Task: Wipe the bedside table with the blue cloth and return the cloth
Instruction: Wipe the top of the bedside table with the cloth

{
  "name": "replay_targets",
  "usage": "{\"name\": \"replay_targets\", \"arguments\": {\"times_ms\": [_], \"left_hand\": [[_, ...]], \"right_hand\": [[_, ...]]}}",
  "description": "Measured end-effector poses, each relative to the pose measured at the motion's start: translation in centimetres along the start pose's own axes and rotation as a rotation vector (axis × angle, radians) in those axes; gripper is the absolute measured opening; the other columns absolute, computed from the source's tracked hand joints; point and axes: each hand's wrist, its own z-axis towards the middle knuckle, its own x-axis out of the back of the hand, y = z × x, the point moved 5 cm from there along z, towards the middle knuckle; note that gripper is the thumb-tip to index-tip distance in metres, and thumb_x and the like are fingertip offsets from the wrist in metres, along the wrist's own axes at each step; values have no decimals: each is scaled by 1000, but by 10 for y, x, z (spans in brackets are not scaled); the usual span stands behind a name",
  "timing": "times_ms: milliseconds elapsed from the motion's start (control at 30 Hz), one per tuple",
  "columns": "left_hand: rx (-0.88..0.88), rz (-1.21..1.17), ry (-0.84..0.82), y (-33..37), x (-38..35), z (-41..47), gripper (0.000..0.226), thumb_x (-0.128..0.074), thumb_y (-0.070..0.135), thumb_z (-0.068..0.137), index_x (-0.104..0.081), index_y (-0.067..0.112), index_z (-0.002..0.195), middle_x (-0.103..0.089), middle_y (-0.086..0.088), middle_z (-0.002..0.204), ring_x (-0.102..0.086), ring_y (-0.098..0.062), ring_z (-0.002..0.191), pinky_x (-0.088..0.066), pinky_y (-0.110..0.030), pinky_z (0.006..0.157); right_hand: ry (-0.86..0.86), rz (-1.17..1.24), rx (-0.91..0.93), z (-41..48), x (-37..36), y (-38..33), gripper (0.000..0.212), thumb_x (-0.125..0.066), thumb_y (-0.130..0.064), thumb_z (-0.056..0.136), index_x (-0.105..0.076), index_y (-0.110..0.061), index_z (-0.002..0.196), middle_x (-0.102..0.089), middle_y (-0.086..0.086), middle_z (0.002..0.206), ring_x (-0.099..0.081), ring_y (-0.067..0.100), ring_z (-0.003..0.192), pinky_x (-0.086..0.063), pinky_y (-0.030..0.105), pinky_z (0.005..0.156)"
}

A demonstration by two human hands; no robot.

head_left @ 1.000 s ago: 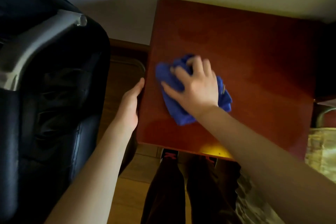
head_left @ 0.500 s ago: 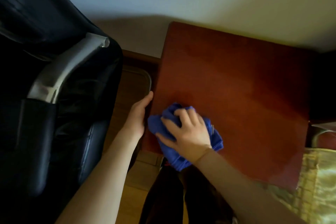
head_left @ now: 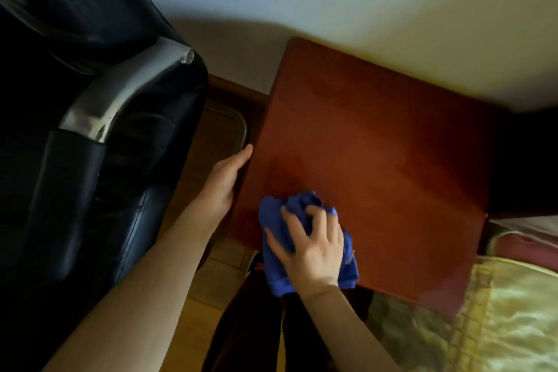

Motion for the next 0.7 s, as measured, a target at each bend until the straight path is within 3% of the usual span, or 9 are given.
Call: {"name": "replay_targets", "arguments": {"times_ms": [67,200,300,400,567,700], "left_hand": [[-4,-12,4,1,1,1,37,-60,45,91,-72,18,113,-76,-6,108,-73,-19,99,-55,-36,83],[-34,28,30,-3,4,4,36,-61,53,88,-71,26,110,-76,1,107,-72,-16,98,-55,-33,79],[-52,49,49,0,2,-3,44,-63,57,85,-68,26,117,-74,2,112,-70,-18,103,-55,-35,84],[-35,64,104,5,-2,-11,48,-65,56,85,-68,23,121,-73,-1,113,-70,-21,105,-55,-40,91],[-16,51,89,7,-5,-15,40,-62,49,89,-70,22,118,-76,-1,108,-72,-18,100,-55,-36,84],[-22,58,106,4,-2,-11,35,-62,50,89,-70,26,113,-76,3,105,-70,-17,101,-55,-36,85]], "right_hand": [[26,11,15,12,0,14,35,-68,-50,86,-74,-20,102,-51,11,101,-49,32,81,-50,42,69],[219,-97,-278,123,-7,48,40,-65,-55,84,-71,-18,95,-57,18,105,-52,36,88,-49,42,63],[213,-102,-336,171,-9,58,42,-61,-59,83,-70,-19,94,-59,15,106,-54,35,91,-49,42,65],[179,-75,-343,128,0,49,39,-64,-54,84,-71,-18,98,-59,18,105,-52,36,88,-48,42,68],[96,-28,-257,-1,8,23,35,-71,-48,85,-74,-17,102,-58,18,98,-46,32,83,-46,43,70],[153,-56,-262,1,7,34,37,-68,-51,87,-74,-17,101,-59,18,97,-48,32,83,-47,43,65]]}}
